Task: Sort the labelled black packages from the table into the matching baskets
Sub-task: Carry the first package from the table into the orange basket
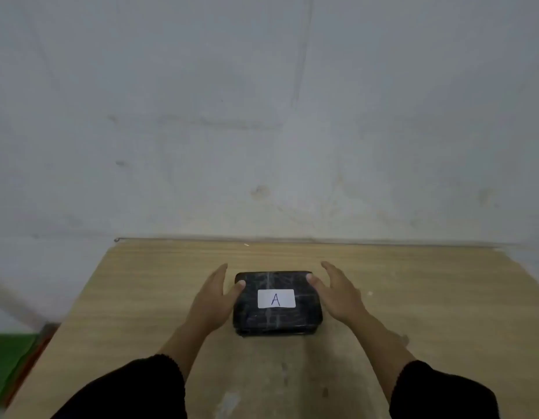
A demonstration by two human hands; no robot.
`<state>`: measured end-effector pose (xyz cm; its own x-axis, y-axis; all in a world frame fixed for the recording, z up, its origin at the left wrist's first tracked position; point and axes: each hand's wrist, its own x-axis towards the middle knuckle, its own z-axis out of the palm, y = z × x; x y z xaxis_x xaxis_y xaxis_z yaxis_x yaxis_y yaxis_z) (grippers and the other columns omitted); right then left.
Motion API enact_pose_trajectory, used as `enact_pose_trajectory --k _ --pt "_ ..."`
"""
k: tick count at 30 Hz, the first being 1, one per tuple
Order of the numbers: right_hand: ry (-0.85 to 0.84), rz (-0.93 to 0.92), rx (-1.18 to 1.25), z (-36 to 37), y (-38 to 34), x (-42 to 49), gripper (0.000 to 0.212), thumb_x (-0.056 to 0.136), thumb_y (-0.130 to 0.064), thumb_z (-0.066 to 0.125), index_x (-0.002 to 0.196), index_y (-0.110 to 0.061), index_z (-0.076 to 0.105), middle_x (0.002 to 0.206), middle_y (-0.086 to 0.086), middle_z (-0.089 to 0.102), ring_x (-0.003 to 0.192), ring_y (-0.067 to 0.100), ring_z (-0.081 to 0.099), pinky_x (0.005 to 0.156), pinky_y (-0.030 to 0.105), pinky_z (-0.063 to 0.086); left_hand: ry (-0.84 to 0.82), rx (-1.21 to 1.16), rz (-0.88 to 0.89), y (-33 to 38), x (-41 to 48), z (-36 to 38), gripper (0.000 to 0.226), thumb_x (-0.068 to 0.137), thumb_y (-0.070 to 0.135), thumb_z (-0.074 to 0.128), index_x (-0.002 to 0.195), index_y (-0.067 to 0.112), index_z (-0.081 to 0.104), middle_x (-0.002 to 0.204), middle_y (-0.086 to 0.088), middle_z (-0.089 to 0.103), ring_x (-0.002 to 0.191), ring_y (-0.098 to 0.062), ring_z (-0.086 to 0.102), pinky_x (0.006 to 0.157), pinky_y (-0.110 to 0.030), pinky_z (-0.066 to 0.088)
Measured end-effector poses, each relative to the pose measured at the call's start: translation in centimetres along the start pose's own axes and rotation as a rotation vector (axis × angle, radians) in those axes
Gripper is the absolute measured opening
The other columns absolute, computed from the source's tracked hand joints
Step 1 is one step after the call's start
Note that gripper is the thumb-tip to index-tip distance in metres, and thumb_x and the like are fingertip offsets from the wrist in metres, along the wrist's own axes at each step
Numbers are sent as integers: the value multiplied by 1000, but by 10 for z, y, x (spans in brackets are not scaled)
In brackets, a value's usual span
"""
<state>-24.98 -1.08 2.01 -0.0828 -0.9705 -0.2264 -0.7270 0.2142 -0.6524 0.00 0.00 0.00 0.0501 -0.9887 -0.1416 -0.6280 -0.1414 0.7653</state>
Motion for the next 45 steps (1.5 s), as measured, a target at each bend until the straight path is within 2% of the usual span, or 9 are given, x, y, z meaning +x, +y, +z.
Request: enact_pose_trajectory --k 4,6,10,14,21,27,30,37,45 --pt "-117 72 127 24 11 -2 66 87 -55 44 141 -20 30 148 2 39 134 23 37 111 46 29 -10 -93 -93 -12 -3 20 72 89 46 46 145 14 15 155 -6 21 141 -21 22 114 -39 22" --pt "-129 65 220 35 14 -5 46 88 -50 47 127 -26 44 130 -1 56 118 21 53 99 40 41 -16 -141 -137 -17 -6 30 71 89 46 46 145 14 16 154 -6 22 141 -22 23 114 -40 23" --pt "-100 50 308 43 14 -9 34 89 -45 49 121 -34 45 113 -9 57 99 11 55 76 21 41 4 -195 -78 -17 -7 40 43 91 38 45 131 22 42 127 -5 52 122 -26 46 99 -39 40" --pt "-94 34 325 39 5 -12 23 89 -43 50 111 -39 45 105 -9 55 84 1 52 60 2 39 40 -177 -62 -13 -8 40 42 92 34 44 132 21 42 129 -1 50 129 -23 37 101 -34 32" --pt "-38 0 296 29 -26 -17 30 85 -55 47 111 -41 46 122 0 57 110 22 56 101 44 41 138 -255 -60 4 -18 11 32 92 35 44 119 20 51 109 -3 56 103 -23 55 91 -40 46" --pt "-58 -123 360 40 -67 -31 15 84 -52 51 98 -46 46 113 -4 63 96 16 57 86 36 44 278 -296 -91 4 -45 -32 33 91 39 44 118 22 53 106 3 60 95 -17 55 79 -30 42" --pt "-104 -153 387 56 -88 -42 33 84 -52 52 111 -33 48 115 -2 63 104 21 58 92 41 46 328 -320 -113 -7 -64 -55 34 91 40 44 120 24 53 104 5 61 95 -16 56 79 -30 43" --pt "-216 -238 336 103 -143 -74 28 83 -56 50 103 -37 46 110 -4 63 107 22 58 101 49 40 466 -350 -156 -54 -109 -113 30 90 40 46 115 27 55 99 9 62 92 -13 58 68 -22 41" --pt "-308 -329 302 194 -239 -127 29 84 -54 49 104 -33 48 103 -7 63 102 22 60 96 47 44 613 -339 -183 -135 -172 -211 32 90 39 46 120 28 51 103 8 63 94 -12 58 79 -29 44"
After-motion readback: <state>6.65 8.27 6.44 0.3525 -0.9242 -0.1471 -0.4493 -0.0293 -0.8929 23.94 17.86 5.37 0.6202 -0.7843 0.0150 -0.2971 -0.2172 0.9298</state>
